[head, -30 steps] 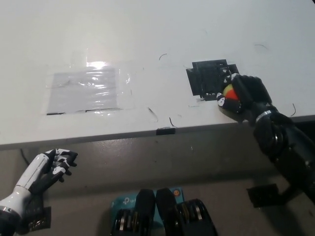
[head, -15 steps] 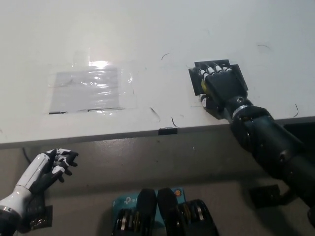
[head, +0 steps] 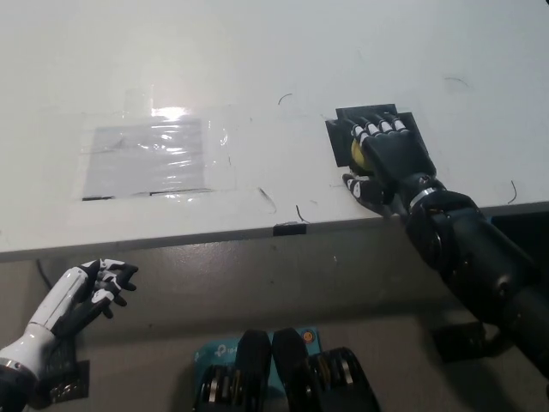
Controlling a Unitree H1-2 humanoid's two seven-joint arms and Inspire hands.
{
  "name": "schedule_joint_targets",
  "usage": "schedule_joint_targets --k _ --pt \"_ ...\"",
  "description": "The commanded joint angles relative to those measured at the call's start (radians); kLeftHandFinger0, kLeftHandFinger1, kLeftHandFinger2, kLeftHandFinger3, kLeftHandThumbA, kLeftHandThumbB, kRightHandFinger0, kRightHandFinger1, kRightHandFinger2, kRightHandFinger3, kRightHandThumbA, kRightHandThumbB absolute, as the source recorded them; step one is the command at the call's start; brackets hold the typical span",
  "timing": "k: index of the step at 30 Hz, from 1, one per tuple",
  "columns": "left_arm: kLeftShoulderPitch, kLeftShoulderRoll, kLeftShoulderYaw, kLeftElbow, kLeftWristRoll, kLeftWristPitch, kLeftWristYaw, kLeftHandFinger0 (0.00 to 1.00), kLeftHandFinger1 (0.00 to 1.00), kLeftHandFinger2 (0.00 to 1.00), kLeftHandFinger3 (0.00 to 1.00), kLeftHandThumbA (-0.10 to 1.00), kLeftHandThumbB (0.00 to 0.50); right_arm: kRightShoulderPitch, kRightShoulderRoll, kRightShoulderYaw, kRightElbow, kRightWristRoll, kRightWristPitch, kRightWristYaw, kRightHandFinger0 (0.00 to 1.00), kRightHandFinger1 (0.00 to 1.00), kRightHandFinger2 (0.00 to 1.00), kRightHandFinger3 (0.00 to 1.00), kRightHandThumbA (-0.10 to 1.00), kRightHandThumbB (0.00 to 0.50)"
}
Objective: The robot uses right hand to squeeze a small tennis ball placed on the black area of the table
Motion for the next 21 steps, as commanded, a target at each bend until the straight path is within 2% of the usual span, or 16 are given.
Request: schedule_joint_targets --k 1,7,9,11,14,16,18,19,21 --pt "-0.02 0.025 0.006 -0.023 0.008 -0.018 -0.001 0.4 0.46 0.53 0.64 0.83 0.0 0.006 -0.016 -0.029 -0.065 -0.016 0.063 0.093 1.0 1.0 1.0 1.0 1.0 0.5" --pt "-0.022 0.025 0.008 -0.011 0.001 -0.032 -0.002 0.41 0.47 0.54 0.65 0.83 0.013 0.027 -0.006 -0.081 -0.089 -0.01 0.045 0.04 1.0 1.0 1.0 1.0 1.0 0.5" --pt "-0.012 0.021 0.01 -0.016 -0.001 -0.024 0.0 0.41 0.47 0.54 0.66 0.84 0.021 0.04 -0.004 -0.11 -0.124 0.005 0.043 0.048 1.0 1.0 1.0 1.0 0.93 0.5" --pt "-0.012 0.018 0.01 -0.01 0.003 -0.034 0.006 0.41 0.47 0.54 0.64 0.84 0.019 0.059 -0.003 -0.161 -0.217 0.045 0.067 0.09 1.0 1.0 1.0 1.0 0.93 0.493" --pt "-0.009 0.017 0.012 -0.007 -0.001 -0.043 0.007 0.41 0.47 0.54 0.65 0.84 0.012 0.082 -0.012 -0.21 -0.357 0.048 0.087 0.127 1.0 1.0 1.0 1.0 0.91 0.465" --pt "-0.005 0.017 0.016 -0.007 -0.007 -0.035 0.006 0.42 0.48 0.55 0.66 0.85 0.033 0.101 -0.019 -0.25 -0.477 0.045 0.109 0.14 1.0 1.0 1.0 1.0 0.85 0.438" --pt "-0.006 0.014 0.018 -0.007 -0.01 -0.026 0.006 0.42 0.48 0.55 0.66 0.85 0.038 0.113 -0.027 -0.273 -0.547 0.036 0.118 0.143 1.0 1.0 1.0 1.0 0.84 0.436" --pt "-0.006 0.013 0.018 -0.007 -0.011 -0.025 0.006 0.42 0.48 0.55 0.66 0.85 0.035 0.134 -0.042 -0.301 -0.621 0.04 0.116 0.138 1.0 1.0 1.0 1.0 0.69 0.369" --pt "-0.007 0.014 0.017 -0.004 -0.009 -0.025 0.006 0.42 0.48 0.55 0.66 0.86 0.038 0.163 -0.056 -0.338 -0.704 0.033 0.116 0.124 1.0 1.0 1.0 1.0 0.66 0.357"
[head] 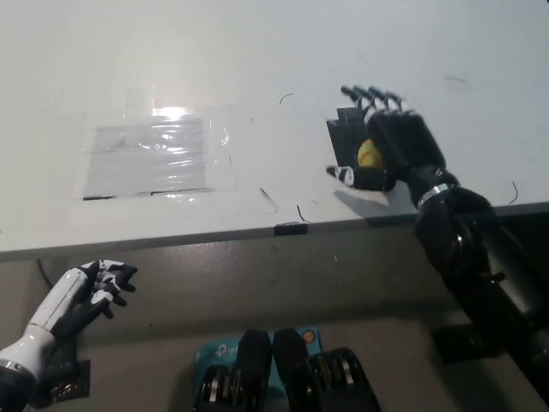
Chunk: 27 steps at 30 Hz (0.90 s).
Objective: The robot uses right hand to squeeze a small tennis ball placed on the black area of the table
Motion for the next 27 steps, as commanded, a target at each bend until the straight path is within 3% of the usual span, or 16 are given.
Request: schedule_joint_targets --k 1,4,6,7,8,9,11,12,13,15,17,18,21,27 --pt "-0.009 0.014 0.017 -0.005 -0.01 -0.031 0.008 0.41 0.47 0.55 0.65 0.85 0.034 0.061 -0.068 -0.144 -0.283 0.024 0.024 -0.014 1.0 1.0 1.0 1.0 0.53 0.298" --pt "-0.005 0.016 0.015 -0.011 -0.003 -0.024 0.009 0.41 0.46 0.54 0.64 0.86 0.035 0.172 -0.069 -0.259 -0.373 0.067 -0.027 -0.1 1.0 1.0 1.0 1.0 0.38 0.217" --pt "-0.003 0.018 0.015 -0.01 -0.001 -0.025 0.009 0.4 0.45 0.54 0.64 0.86 0.035 0.194 -0.055 -0.292 -0.388 0.069 -0.036 -0.101 1.0 1.0 1.0 1.0 0.36 0.218" --pt "-0.004 0.018 0.015 -0.009 0.001 -0.025 0.009 0.4 0.45 0.54 0.64 0.86 0.041 0.219 -0.045 -0.326 -0.397 0.094 -0.053 -0.112 1.0 1.0 1.0 1.0 0.3 0.213" --pt "0.001 0.019 0.016 -0.011 0.005 -0.02 0.011 0.41 0.47 0.55 0.64 0.84 0.023 0.293 -0.039 -0.397 -0.387 0.173 -0.144 -0.164 1.0 1.0 1.0 1.0 0.18 0.176" --pt "0.002 0.019 0.016 -0.011 0.005 -0.02 0.011 0.42 0.47 0.55 0.65 0.84 0.017 0.301 -0.036 -0.407 -0.385 0.179 -0.156 -0.166 1.0 1.0 1.0 1.0 0.11 0.183" --pt "0.006 0.021 0.016 -0.007 0.008 -0.027 0.012 0.41 0.47 0.55 0.64 0.83 0.013 0.372 -0.001 -0.492 -0.381 0.318 -0.211 -0.147 0.8 1.0 1.0 1.0 -0.01 0.16" --pt "0.005 0.018 0.016 0.0 0.004 -0.039 0.012 0.41 0.47 0.55 0.63 0.82 0.001 0.399 0.02 -0.534 -0.366 0.37 -0.24 -0.154 0.56 0.75 1.0 0.95 -0.08 0.186" --pt "0.006 0.017 0.016 -0.002 0.003 -0.034 0.012 0.41 0.47 0.56 0.63 0.81 0.007 0.414 0.025 -0.545 -0.365 0.379 -0.232 -0.152 0.53 0.65 0.87 0.91 0.0 0.154" --pt "0.007 0.016 0.014 -0.007 0.005 -0.02 0.011 0.42 0.47 0.57 0.64 0.81 0.009 0.502 0.079 -0.631 -0.318 0.519 -0.237 -0.125 0.34 0.4 0.54 0.8 -0.02 0.132" --pt "0.014 0.017 0.013 -0.005 0.01 -0.019 0.013 0.42 0.48 0.58 0.65 0.84 0.02 0.545 0.113 -0.671 -0.302 0.573 -0.211 -0.106 0.16 0.24 0.42 0.73 0.0 0.14" --pt "0.017 0.02 0.012 -0.002 0.015 -0.034 0.014 0.41 0.47 0.58 0.65 0.85 0.023 0.565 0.124 -0.68 -0.27 0.584 -0.243 -0.11 0.11 0.21 0.39 0.68 -0.04 0.141" --pt "0.02 0.024 0.012 -0.005 0.016 -0.024 0.012 0.41 0.47 0.57 0.65 0.83 0.019 0.611 0.194 -0.727 -0.228 0.68 -0.201 -0.068 0.11 0.19 0.33 0.66 -0.09 0.162" --pt "0.025 0.029 0.015 -0.021 0.016 -0.013 0.009 0.43 0.49 0.58 0.66 0.87 0.047 0.597 0.227 -0.752 -0.165 0.689 -0.183 -0.051 0.06 0.13 0.25 0.63 -0.07 0.204"
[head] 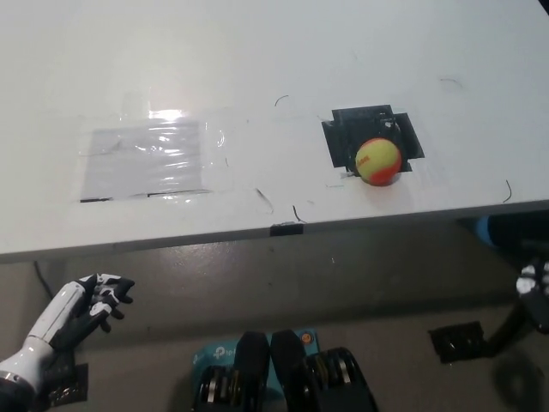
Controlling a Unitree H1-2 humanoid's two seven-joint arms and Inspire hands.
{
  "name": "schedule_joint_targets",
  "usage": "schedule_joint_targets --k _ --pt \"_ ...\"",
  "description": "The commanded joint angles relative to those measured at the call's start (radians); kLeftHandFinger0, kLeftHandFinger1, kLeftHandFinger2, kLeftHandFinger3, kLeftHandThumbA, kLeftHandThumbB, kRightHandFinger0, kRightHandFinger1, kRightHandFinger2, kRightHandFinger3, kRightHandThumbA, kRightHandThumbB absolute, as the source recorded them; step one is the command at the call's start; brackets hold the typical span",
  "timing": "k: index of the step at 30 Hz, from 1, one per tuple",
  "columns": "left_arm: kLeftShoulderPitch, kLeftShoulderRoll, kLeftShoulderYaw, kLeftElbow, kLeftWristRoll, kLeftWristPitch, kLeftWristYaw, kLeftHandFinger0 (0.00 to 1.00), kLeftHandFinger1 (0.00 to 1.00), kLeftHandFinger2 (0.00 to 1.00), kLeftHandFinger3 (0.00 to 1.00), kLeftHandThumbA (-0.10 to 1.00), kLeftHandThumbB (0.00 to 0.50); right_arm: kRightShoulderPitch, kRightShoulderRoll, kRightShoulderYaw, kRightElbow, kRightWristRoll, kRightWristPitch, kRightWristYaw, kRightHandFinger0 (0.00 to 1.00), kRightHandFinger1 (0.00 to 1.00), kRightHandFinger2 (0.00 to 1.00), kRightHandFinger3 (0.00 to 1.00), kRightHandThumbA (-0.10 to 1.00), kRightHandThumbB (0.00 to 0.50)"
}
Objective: The robot uses right hand to squeeze a small tennis ball placed on the black area of the table
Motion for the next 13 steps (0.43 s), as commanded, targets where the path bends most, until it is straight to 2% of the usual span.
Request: schedule_joint_targets --k 1,3,6,10,11,13 --pt "-0.002 0.032 0.012 -0.048 0.013 -0.012 0.005 0.42 0.48 0.57 0.65 0.88 0.067 -0.02 0.04 -0.084 0.036 0.242 -0.067 0.009 0.06 0.14 0.24 0.62 -0.06 0.209" --pt "0.0 0.028 0.014 -0.051 0.009 -0.012 0.006 0.4 0.47 0.56 0.65 0.87 0.049 -0.022 0.043 -0.093 0.031 0.241 -0.048 0.009 0.05 0.12 0.22 0.62 -0.06 0.206" --pt "-0.003 0.026 0.016 -0.045 0.004 -0.019 0.008 0.38 0.45 0.55 0.64 0.87 0.056 -0.026 0.039 -0.093 0.035 0.229 -0.025 0.008 0.04 0.11 0.22 0.62 -0.07 0.194" --pt "-0.01 0.026 0.016 -0.027 0.006 -0.032 0.008 0.4 0.46 0.55 0.64 0.91 0.084 -0.035 0.026 -0.073 0.048 0.201 -0.018 -0.001 0.0 0.07 0.21 0.61 -0.05 0.211" --pt "-0.009 0.022 0.02 -0.048 0.001 0.007 0.006 0.43 0.48 0.56 0.64 0.91 0.095 -0.04 0.02 -0.064 0.057 0.191 -0.029 -0.003 0.0 0.05 0.2 0.6 -0.06 0.215" --pt "-0.011 0.023 0.019 -0.041 0.003 -0.001 0.007 0.43 0.48 0.56 0.64 0.92 0.098 -0.041 0.018 -0.062 0.058 0.187 -0.03 -0.008 0.0 0.05 0.2 0.6 -0.06 0.216"
